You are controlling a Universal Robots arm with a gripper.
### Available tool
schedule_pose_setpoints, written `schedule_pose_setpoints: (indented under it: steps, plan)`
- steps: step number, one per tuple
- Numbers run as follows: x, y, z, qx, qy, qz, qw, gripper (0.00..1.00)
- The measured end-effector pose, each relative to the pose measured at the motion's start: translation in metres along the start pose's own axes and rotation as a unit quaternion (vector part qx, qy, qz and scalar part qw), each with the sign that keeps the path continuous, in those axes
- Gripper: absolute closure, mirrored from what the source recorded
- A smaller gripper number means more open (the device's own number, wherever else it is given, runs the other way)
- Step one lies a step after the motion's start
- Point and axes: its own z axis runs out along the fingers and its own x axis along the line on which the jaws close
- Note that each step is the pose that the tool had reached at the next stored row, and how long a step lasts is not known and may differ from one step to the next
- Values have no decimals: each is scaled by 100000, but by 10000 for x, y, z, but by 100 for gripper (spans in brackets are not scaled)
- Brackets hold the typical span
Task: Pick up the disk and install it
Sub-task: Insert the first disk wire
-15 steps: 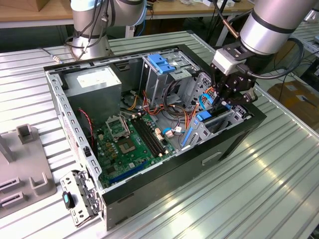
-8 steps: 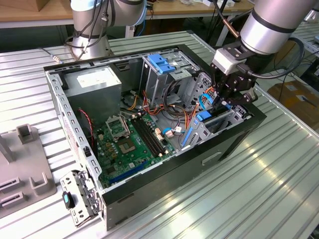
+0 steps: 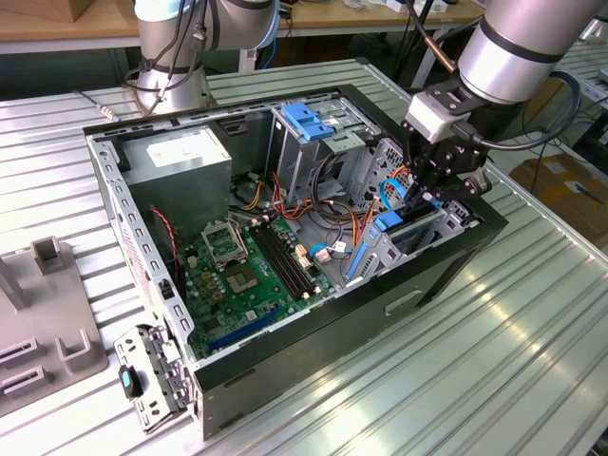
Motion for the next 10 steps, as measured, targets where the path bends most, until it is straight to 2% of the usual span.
schedule_pose_setpoints:
  steps: [10]
  plan:
    - [1,1,19,-37,-42,-639,99998,84]
